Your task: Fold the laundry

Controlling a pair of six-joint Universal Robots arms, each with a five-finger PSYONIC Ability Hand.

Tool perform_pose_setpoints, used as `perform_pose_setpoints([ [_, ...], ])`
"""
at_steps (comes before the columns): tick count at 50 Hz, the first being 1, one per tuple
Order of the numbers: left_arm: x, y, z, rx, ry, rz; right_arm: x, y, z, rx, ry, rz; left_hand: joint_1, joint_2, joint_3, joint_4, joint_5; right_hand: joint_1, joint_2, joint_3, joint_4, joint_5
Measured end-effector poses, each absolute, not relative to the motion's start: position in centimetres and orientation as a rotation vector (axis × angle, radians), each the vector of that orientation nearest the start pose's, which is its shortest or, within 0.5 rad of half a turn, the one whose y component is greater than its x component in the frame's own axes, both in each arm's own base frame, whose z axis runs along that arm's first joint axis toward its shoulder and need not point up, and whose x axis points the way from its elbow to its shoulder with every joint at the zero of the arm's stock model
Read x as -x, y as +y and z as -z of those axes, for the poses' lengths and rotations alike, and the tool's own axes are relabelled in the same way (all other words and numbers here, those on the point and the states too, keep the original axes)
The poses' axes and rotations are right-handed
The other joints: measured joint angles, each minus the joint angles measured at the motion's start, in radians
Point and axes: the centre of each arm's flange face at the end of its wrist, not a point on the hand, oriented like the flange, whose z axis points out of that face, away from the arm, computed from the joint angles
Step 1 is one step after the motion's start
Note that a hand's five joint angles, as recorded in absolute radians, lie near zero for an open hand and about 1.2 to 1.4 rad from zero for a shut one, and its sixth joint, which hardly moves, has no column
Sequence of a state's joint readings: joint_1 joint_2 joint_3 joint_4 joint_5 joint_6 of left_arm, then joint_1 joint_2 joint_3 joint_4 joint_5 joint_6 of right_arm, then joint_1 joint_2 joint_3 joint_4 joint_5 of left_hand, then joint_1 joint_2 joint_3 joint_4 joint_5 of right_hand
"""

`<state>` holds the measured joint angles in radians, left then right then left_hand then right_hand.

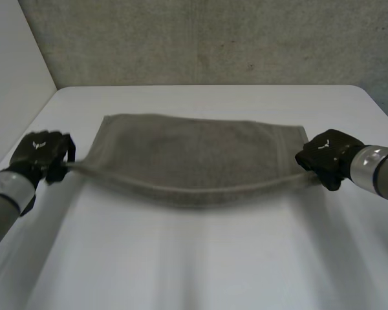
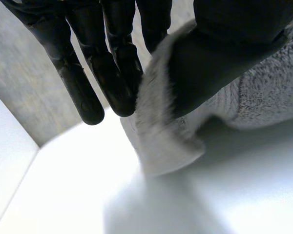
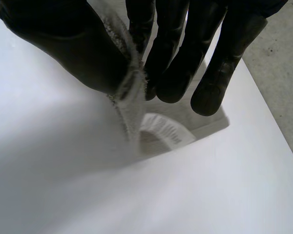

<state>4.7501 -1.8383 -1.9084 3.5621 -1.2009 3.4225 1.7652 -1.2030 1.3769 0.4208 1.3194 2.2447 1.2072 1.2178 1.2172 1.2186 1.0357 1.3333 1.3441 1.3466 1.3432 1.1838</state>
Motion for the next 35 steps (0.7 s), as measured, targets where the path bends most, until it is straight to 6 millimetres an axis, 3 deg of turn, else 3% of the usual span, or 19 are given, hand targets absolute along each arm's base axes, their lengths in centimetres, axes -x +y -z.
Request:
perform_pose_setpoints([
  [3,14.3,-29.6,-16.8,-0.739,2.397,1.967,-20.4,-28.0,-23.7,1.644,2.364,1.552,0.000,0.000,0.000,0.000,0.000,0.000,0.000,0.000,0.000,0.000],
  [8,13.1,-27.0,-19.2,-0.774,2.418,1.881,-18.6,-26.9,-27.4,1.585,2.379,1.629,0.000,0.000,0.000,0.000,0.000,0.000,0.000,0.000,0.000,0.000],
  [14,12.1,-24.6,-22.9,-0.772,2.425,1.919,-16.8,-25.6,-32.0,1.493,2.302,1.778,0.000,0.000,0.000,0.000,0.000,0.000,0.000,0.000,0.000,0.000],
  [18,12.1,-24.0,-24.0,-0.802,2.418,1.974,-16.4,-25.4,-33.1,1.446,2.247,1.815,0.000,0.000,0.000,0.000,0.000,0.000,0.000,0.000,0.000,0.000],
  [24,12.6,-24.8,-23.4,-0.868,2.432,2.013,-16.4,-26.6,-31.2,1.399,2.259,1.707,0.000,0.000,0.000,0.000,0.000,0.000,0.000,0.000,0.000,0.002],
  [31,15.2,-28.1,-20.5,-1.018,2.411,2.030,-17.0,-29.3,-25.3,1.389,2.395,1.449,0.001,0.000,0.000,0.000,0.000,0.000,0.000,0.000,0.000,0.002],
  [35,16.2,-30.6,-18.6,-1.004,2.379,1.999,-17.4,-30.7,-22.4,1.403,2.461,1.382,0.001,0.000,0.000,0.000,0.000,0.000,0.000,0.000,0.000,0.002],
])
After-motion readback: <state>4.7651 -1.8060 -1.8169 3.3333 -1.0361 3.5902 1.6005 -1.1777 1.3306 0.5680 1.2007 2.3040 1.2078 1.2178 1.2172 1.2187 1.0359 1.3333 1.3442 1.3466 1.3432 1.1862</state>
